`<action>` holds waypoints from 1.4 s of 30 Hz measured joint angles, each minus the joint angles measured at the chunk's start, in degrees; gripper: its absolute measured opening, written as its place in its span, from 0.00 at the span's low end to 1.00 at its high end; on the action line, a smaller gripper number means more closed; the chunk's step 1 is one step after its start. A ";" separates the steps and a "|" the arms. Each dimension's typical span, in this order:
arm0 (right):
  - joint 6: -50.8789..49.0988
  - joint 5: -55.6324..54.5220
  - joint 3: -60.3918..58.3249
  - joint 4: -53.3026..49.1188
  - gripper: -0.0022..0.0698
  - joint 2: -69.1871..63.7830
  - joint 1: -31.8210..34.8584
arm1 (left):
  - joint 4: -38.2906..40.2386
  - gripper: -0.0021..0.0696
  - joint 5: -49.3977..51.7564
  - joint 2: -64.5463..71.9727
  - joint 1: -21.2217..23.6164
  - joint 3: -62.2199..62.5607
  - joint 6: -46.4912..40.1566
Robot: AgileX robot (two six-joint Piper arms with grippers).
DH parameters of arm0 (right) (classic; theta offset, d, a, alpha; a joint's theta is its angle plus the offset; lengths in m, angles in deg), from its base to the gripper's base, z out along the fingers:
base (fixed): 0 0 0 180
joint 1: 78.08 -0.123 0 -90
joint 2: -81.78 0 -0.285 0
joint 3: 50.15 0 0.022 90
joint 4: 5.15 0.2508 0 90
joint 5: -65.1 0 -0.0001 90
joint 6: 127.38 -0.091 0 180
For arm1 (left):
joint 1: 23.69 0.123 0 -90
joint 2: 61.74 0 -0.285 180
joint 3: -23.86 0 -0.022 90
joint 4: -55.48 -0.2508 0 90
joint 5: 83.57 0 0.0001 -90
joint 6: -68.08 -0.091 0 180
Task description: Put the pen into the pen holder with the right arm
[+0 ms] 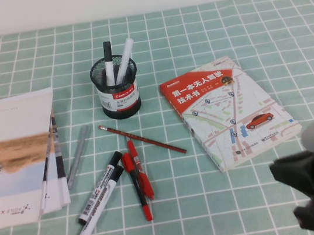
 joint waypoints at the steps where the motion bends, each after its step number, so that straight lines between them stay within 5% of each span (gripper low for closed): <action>1: 0.00 1.47 0.00 0.67 0.00 0.65 0.00 | 0.00 0.02 0.00 0.00 0.00 0.00 0.00; 13: 0.00 7.12 0.00 2.52 0.00 1.71 0.00 | 0.00 0.02 0.00 0.00 0.00 0.00 0.00; 21: 0.00 0.86 -3.68 -2.35 0.00 3.11 0.92 | 0.00 0.02 0.00 0.00 0.00 0.00 0.00; 32: 0.00 -20.01 -31.25 -1.62 0.00 24.19 23.73 | 0.00 0.02 0.00 0.00 0.00 0.00 0.00; 42: 0.00 -14.96 -38.30 -1.62 0.00 44.90 31.76 | 0.00 0.02 0.00 0.00 0.00 0.00 0.00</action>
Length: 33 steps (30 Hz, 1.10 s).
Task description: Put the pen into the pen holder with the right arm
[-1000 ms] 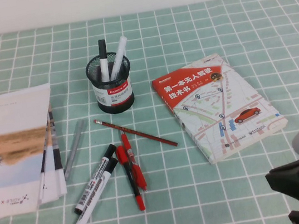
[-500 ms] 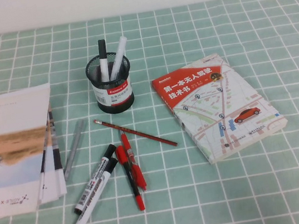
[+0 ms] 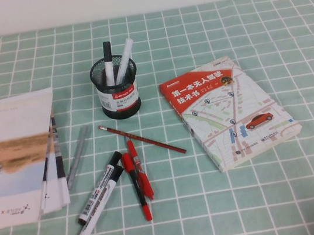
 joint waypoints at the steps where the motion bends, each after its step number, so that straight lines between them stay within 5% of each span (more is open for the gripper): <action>1: 0.00 1.80 0.00 -0.23 0.00 1.60 0.09 | 0.00 0.02 0.00 0.00 0.00 0.00 0.00; 8: 0.00 9.51 0.00 -1.56 0.00 7.96 0.22 | 0.00 0.02 0.00 0.00 0.00 0.00 0.00; 33: 0.00 10.11 0.00 -2.25 0.00 8.05 0.22 | 0.00 0.02 0.00 0.00 0.00 0.00 0.00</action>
